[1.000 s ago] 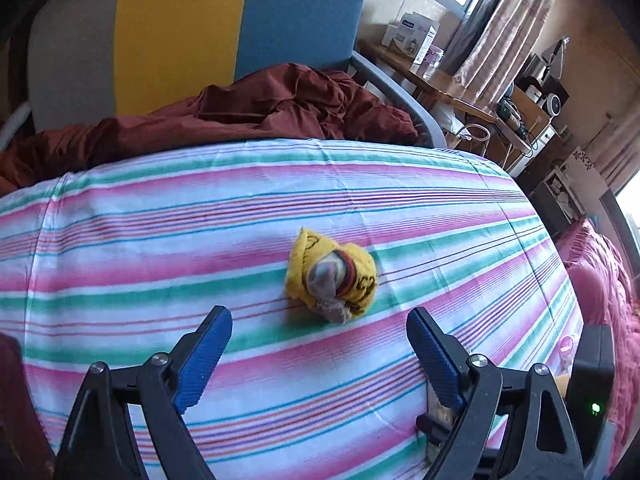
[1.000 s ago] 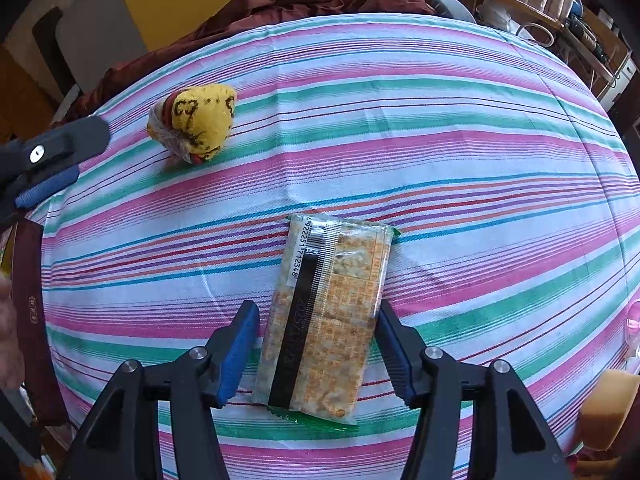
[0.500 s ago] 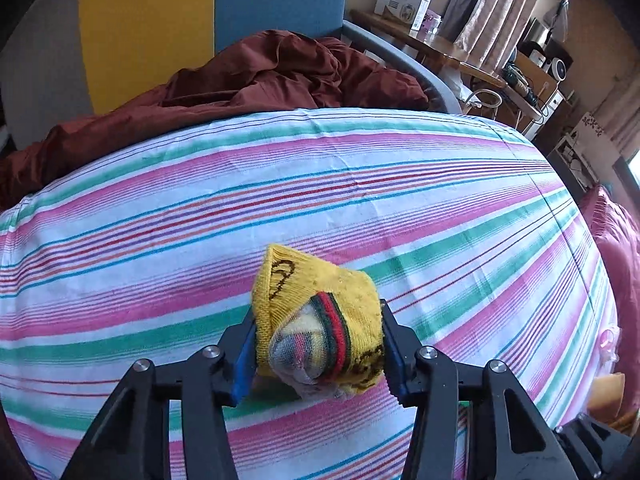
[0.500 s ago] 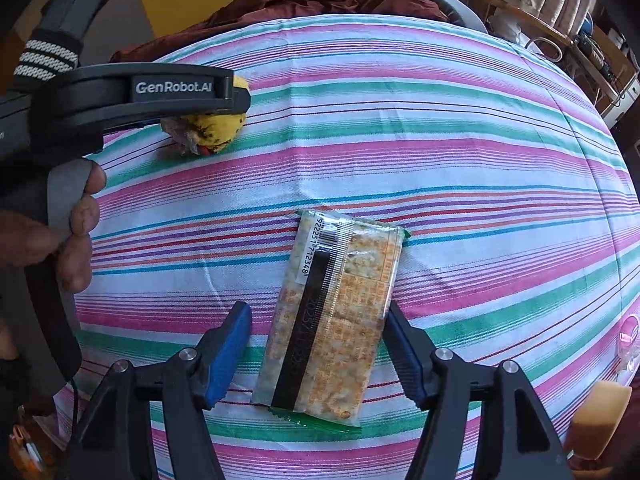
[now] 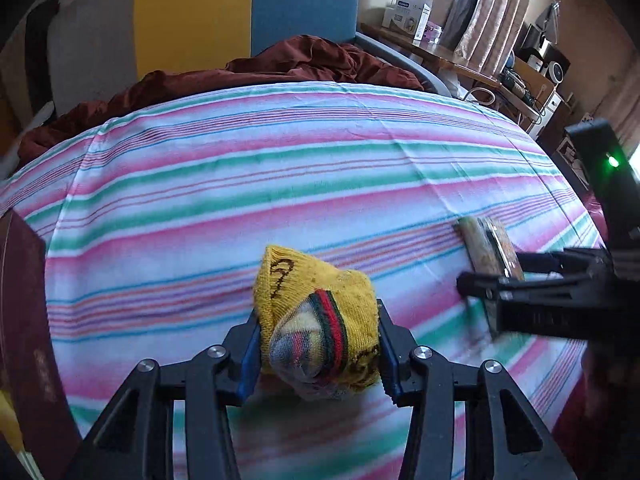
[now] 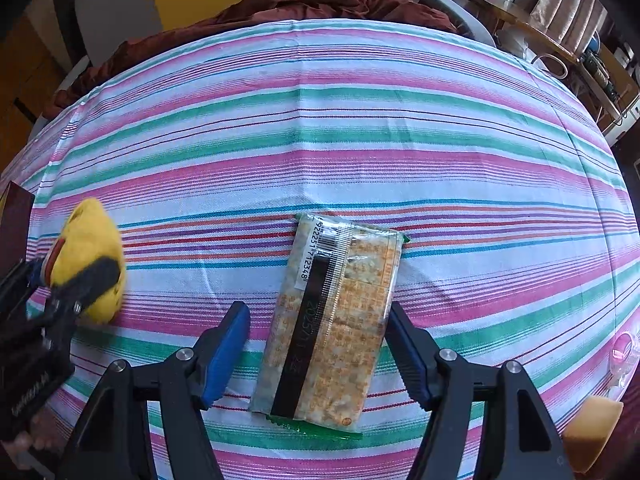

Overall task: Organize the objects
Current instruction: 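Carry the yellow sock with the left tool while the right tool carries the cracker bag to the tray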

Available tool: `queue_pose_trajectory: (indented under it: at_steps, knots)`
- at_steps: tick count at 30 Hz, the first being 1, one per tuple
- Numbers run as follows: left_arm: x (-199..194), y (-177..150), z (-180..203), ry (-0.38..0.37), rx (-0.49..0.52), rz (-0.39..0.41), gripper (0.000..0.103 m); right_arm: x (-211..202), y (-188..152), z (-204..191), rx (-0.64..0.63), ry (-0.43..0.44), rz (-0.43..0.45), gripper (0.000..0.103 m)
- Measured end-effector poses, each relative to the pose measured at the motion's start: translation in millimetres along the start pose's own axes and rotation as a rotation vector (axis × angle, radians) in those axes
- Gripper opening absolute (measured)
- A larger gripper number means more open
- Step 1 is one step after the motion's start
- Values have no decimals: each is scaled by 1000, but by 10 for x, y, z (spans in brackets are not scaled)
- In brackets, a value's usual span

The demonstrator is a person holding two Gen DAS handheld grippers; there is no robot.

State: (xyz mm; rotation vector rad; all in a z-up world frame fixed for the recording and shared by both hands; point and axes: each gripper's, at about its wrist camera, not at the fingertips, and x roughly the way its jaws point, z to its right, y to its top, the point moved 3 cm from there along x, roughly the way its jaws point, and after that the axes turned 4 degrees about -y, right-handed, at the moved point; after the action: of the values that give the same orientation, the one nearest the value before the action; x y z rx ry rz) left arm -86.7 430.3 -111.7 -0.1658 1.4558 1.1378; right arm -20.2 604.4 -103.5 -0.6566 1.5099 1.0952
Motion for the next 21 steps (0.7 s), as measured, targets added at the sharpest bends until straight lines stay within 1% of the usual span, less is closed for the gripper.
queue_pose_trajectory:
  at_steps: [3,4,5,6,8,10,11,14,16,17,18,21]
  knots:
    - [-189,-291,8,8,-1,26,49,1,-52,6,-3,2,9,71]
    - [-238,-390,1,2,-6,31,49,65,-85,60,-2,6,13,72]
    - [-254,-454,3,-2,-3,34,49,177,-78,27,-1,7,18,72]
    - [-253,-513,-2,-2,1,36,50,194,-88,30,1,9,21,73]
    - [-231,-523,-4,-12,6,46,51,198,-102,4,-3,8,27,74]
    - [-199,-516,6,-20,16,42,54,197,-121,0,-6,2,31,74]
    - [-188,-513,1,-20,20,46,55,107,-143,-6,-9,-1,35,74]
    - [-188,-552,5,-26,28,82,56,37,-165,-45,-18,-15,43,73]
    - [-220,-581,-6,-28,35,108,56,10,-178,-77,-32,-22,57,65]
    - [-221,-590,-1,-28,39,118,56,-15,-180,-102,-42,-21,68,54]
    - [-217,-598,5,-26,42,126,57,-37,-181,-136,-56,-21,79,48]
    - [-210,-609,1,-28,37,145,57,-45,-194,-202,-86,-41,93,48]
